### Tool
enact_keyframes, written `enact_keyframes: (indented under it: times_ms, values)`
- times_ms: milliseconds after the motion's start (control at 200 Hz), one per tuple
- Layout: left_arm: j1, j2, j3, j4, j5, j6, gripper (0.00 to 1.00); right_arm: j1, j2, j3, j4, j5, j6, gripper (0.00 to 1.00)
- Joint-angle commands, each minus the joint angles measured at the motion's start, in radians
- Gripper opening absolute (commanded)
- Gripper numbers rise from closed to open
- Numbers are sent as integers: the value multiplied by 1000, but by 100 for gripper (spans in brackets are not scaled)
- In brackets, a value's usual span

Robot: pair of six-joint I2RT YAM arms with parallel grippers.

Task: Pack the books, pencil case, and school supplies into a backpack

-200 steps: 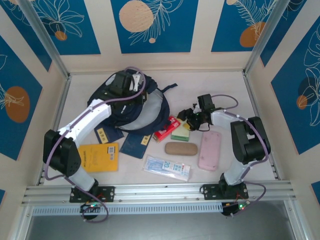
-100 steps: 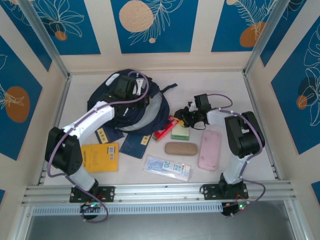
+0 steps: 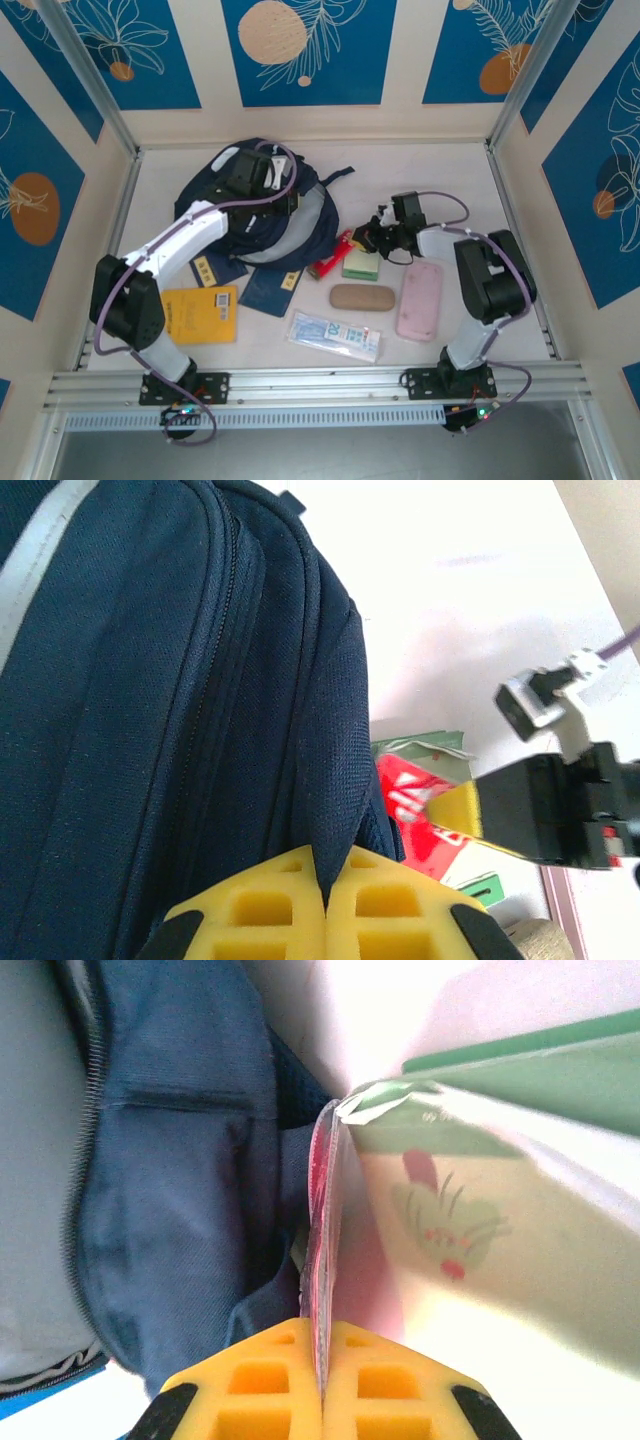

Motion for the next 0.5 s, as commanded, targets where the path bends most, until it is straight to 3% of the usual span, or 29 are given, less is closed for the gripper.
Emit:
enact_keyframes:
  times_ms: [0,275,495]
  values:
    - [34,-95,108,-67,-55,53,0,-28,-149,-37,-22,66,1,0]
    - [75,-178,218,-156,-148,209,0,-34,-457,-39,-218,259,-86,0]
    - [99,-152,293,-183,-139,236,0,-8,-606,-42,-145,295,-33,0]
